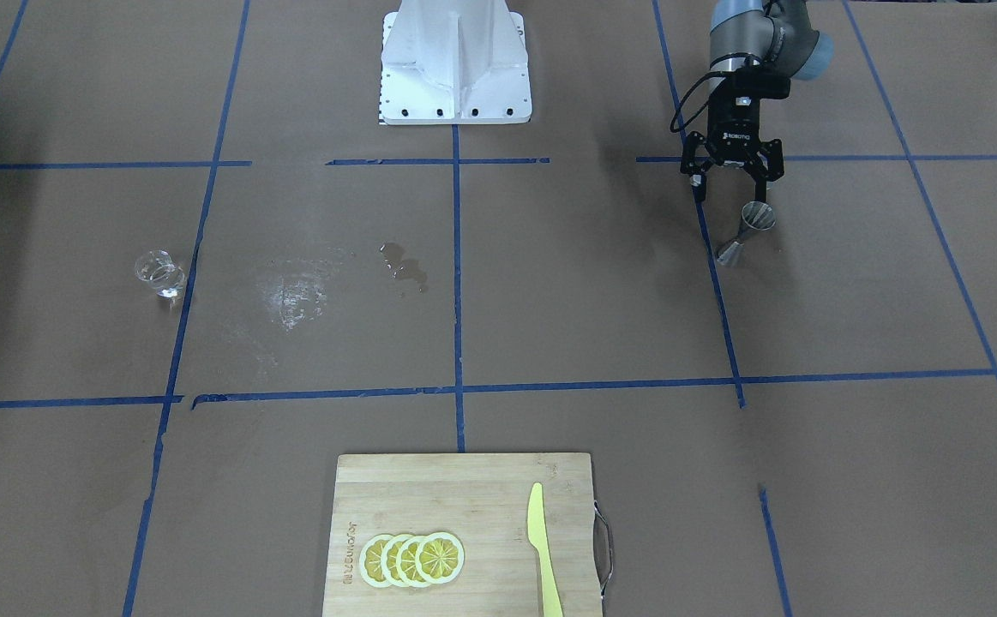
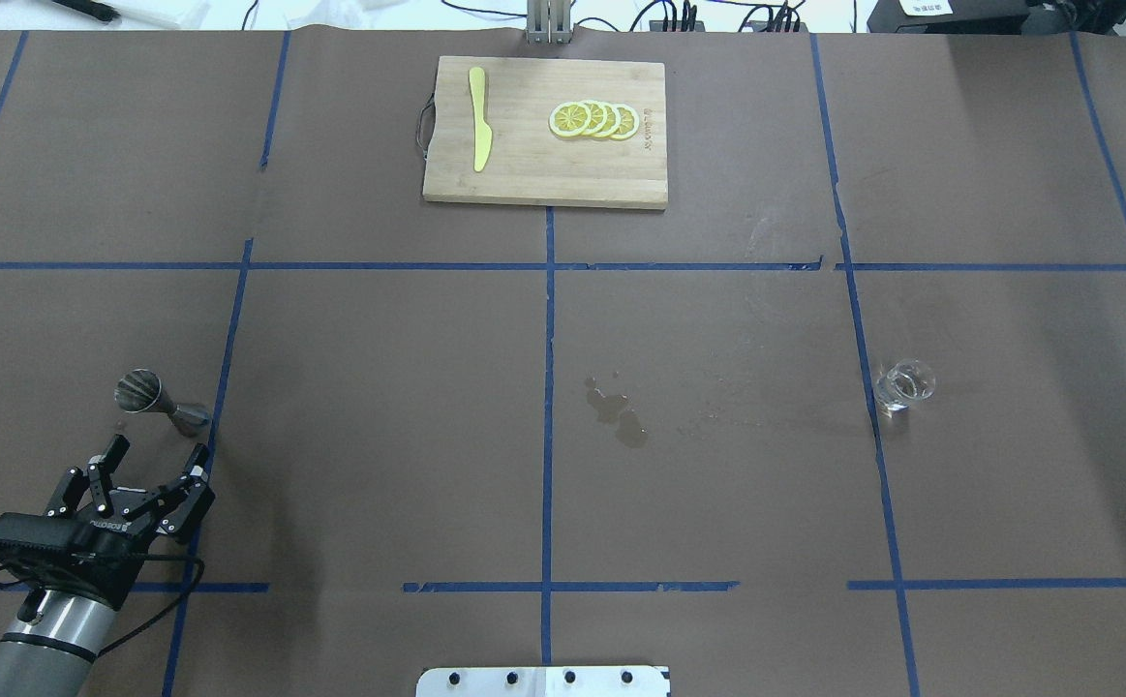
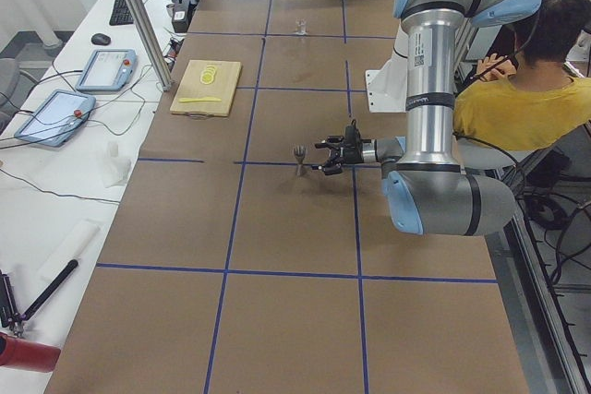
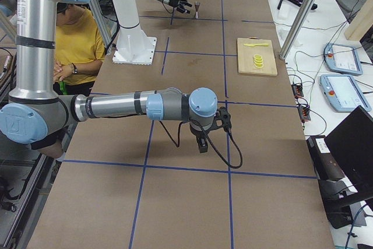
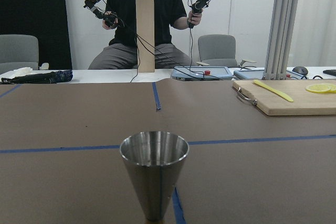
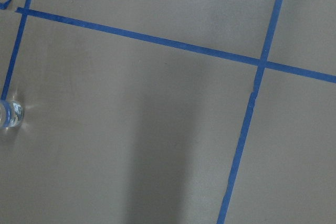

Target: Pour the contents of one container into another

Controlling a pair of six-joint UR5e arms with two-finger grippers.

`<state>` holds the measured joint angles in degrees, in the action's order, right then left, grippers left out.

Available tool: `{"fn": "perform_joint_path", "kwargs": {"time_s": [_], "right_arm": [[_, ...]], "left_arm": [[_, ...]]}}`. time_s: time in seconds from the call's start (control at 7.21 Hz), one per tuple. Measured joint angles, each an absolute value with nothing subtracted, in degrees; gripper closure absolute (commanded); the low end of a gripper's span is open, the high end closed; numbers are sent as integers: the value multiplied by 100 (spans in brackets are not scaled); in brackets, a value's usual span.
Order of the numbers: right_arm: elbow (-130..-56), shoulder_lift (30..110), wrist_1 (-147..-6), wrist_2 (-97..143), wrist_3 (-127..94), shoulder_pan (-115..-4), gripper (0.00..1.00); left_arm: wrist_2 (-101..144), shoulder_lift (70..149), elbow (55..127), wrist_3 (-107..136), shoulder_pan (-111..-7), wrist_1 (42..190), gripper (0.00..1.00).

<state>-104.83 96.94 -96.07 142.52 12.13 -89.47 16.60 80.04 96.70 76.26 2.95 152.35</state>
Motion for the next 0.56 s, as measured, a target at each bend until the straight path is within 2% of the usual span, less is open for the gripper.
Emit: {"fn": "perform_joint_path", "kwargs": {"time_s": [0.56], "right_arm": [[-10477,9694,-9612,14247,1218,-8947,0]], "left_arm": [[1873,8155,9479,7521,-124,15266,1]]}}
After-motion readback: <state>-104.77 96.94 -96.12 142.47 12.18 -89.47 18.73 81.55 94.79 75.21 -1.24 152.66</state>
